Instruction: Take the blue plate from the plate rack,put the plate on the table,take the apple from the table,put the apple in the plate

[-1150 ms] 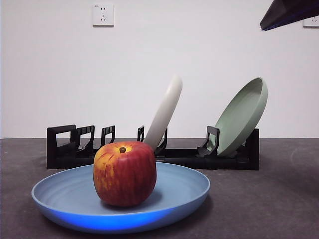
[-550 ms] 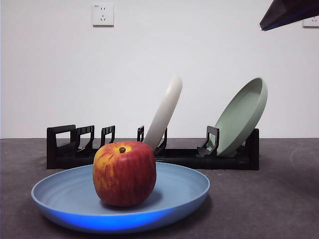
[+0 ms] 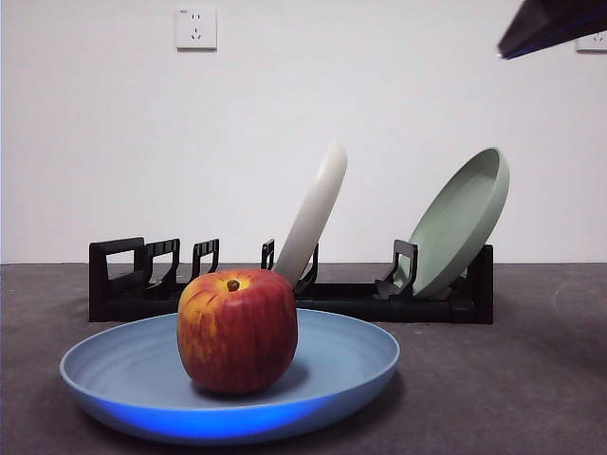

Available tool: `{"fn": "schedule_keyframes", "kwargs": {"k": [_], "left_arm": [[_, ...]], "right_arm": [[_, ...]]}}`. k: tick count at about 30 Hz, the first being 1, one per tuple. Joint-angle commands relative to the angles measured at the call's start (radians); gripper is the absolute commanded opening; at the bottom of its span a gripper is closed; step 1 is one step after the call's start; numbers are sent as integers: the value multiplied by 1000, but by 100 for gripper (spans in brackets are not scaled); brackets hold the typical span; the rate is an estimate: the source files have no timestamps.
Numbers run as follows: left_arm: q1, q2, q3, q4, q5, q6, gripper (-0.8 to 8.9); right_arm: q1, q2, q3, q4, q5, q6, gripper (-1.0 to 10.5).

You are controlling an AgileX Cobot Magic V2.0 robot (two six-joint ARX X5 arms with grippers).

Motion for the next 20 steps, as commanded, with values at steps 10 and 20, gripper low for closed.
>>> {"fn": "schedule_keyframes", "kwargs": {"k": [10,20], "left_arm": [[3,-3,-14,6,3,1,-1],[3,-3,-14,6,3,1,-1]], "right_arm": [[-640,-443,-195,0,-80,-137,0],[-735,-639,-475,266,-159,-132,0]]}}
